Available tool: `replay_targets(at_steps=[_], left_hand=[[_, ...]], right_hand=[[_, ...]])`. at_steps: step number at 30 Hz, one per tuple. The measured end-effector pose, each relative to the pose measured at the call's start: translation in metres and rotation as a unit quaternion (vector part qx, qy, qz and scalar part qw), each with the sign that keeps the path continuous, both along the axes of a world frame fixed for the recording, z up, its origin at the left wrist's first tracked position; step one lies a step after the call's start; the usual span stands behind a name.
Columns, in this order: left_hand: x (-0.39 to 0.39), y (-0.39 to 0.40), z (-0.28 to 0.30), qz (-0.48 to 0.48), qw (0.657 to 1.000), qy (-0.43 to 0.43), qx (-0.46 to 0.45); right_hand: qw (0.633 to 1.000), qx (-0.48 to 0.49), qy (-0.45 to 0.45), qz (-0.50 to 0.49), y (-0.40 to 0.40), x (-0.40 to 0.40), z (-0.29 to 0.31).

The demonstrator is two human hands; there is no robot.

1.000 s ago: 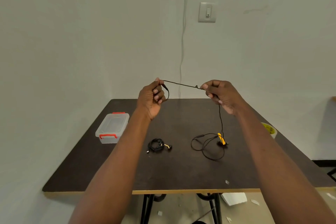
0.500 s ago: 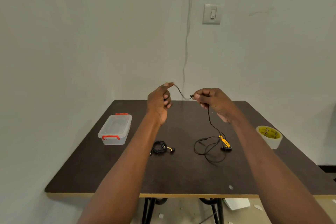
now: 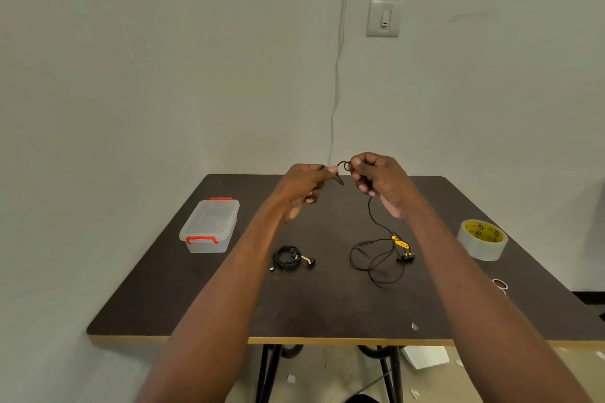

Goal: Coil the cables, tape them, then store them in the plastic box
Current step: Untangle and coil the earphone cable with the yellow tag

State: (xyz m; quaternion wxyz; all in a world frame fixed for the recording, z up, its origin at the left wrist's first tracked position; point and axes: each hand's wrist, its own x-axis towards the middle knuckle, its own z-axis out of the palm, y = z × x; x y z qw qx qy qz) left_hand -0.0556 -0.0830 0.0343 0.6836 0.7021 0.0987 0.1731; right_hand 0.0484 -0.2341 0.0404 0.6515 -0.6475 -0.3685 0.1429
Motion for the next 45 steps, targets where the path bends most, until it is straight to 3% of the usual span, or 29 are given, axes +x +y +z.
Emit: replay_targets(at_steps=[5,8,14,18,20,26,31,32,33,35,36,39,42,45], left_hand=[[-0.009,0.017,0.004,-0.001,0.974,0.113,0.199],[-0.014,0.025,0.005,-0.017,0.969,0.127,0.211],[-0.009,0.02,0.006,0.09,0.993,-0.023,0.073],[-0.01,0.009,0.009,0.061,0.987,-0.101,-0.11],[-0.011,0.007,0.01,0.039,0.978,-0.125,-0.16],[-0.011,0.017,0.006,0.062,0.968,-0.148,-0.194],[-0.008,0.012,0.006,-0.014,0.991,-0.037,-0.131],[-0.008,0.013,0.007,-0.016,0.994,-0.022,-0.11],[-0.007,0.013,0.008,-0.015,0.996,-0.012,-0.092],[-0.004,0.013,0.009,-0.008,0.997,-0.012,-0.07],[-0.003,0.012,0.009,-0.006,0.998,-0.015,-0.062],[0.0,0.011,0.003,0.003,1.0,-0.019,-0.019],[-0.002,0.014,-0.002,0.013,1.0,-0.027,0.008],[-0.005,0.022,-0.006,0.036,0.996,-0.016,0.076]], right_hand=[[0.993,0.01,0.038,-0.115,-0.009,0.013,0.005],[0.984,0.001,0.037,-0.175,-0.018,0.028,0.006],[0.973,-0.07,0.017,-0.217,-0.023,0.04,-0.004],[0.963,-0.176,-0.021,-0.205,-0.018,0.039,-0.017],[0.95,-0.219,-0.078,-0.21,-0.016,0.04,-0.023],[0.892,-0.304,-0.195,-0.272,-0.016,0.048,-0.02],[0.836,-0.358,-0.301,-0.288,-0.01,0.049,-0.031],[0.849,-0.327,-0.307,-0.28,-0.006,0.047,-0.03],[0.889,-0.263,-0.273,-0.258,-0.003,0.04,-0.027],[0.975,-0.124,-0.119,-0.142,0.003,0.018,-0.014],[0.994,-0.08,-0.047,-0.055,0.006,0.007,-0.007],[0.994,-0.067,0.025,0.087,0.014,-0.013,-0.003],[0.996,-0.071,0.01,0.056,0.019,-0.014,-0.005],[0.998,-0.036,0.052,0.031,0.015,-0.001,-0.001]])
